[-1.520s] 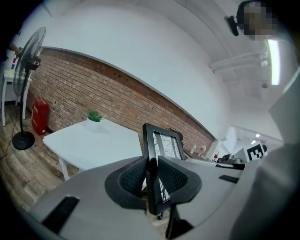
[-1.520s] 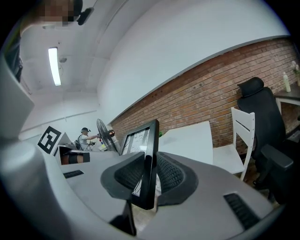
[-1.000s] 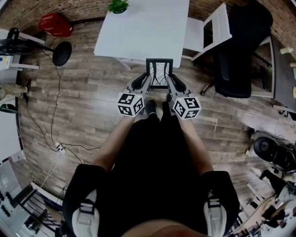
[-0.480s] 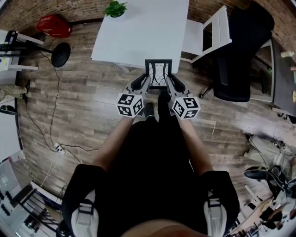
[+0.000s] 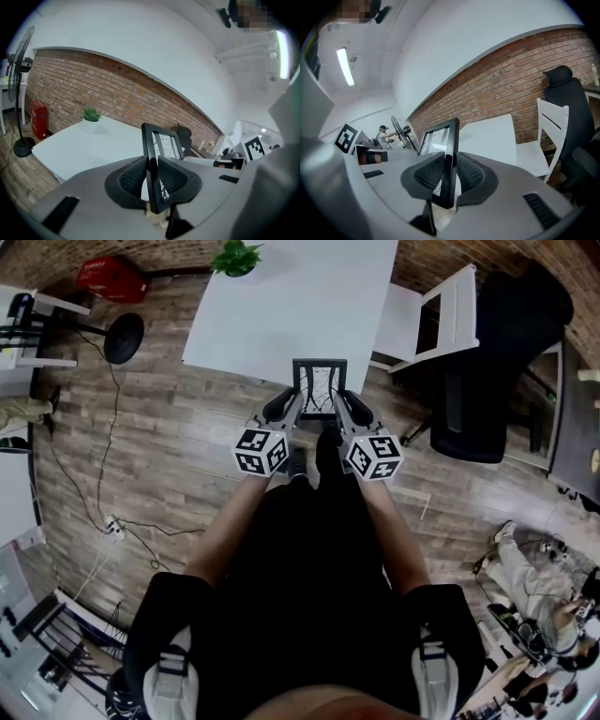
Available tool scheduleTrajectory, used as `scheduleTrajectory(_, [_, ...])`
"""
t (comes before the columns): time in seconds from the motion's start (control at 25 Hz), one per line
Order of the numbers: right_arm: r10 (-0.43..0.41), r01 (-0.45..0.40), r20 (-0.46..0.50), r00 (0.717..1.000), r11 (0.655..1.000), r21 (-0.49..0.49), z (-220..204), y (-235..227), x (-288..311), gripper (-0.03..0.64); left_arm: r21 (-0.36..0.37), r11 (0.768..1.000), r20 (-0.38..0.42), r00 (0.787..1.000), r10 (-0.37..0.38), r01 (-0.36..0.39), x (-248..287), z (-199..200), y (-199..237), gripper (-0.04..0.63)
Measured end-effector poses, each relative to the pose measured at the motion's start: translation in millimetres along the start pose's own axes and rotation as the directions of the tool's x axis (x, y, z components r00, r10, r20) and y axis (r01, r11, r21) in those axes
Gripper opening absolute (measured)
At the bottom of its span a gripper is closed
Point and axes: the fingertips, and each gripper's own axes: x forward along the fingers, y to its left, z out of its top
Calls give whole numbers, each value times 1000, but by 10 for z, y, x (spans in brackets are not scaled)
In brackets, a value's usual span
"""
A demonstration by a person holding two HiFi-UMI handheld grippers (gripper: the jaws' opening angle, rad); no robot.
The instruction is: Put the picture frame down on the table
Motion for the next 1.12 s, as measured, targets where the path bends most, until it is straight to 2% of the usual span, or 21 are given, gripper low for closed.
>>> scheduleTrajectory(0.32, [73,-73,-59,996,997,3,102,-194,379,77,-42,996,-9,997,81,-81,276,100,211,89])
scheduleTrajectory(0.68, [151,-156,-147,977,988,-20,203,-394,815,78,-105,979,-13,985,173,-173,585,171,480,89])
scheduleTrajectory(1.12, [193,-210,-238,952,977,-48,221,-751,1211,78,-164,958,-20,972,234,-234,1008,154,656,87])
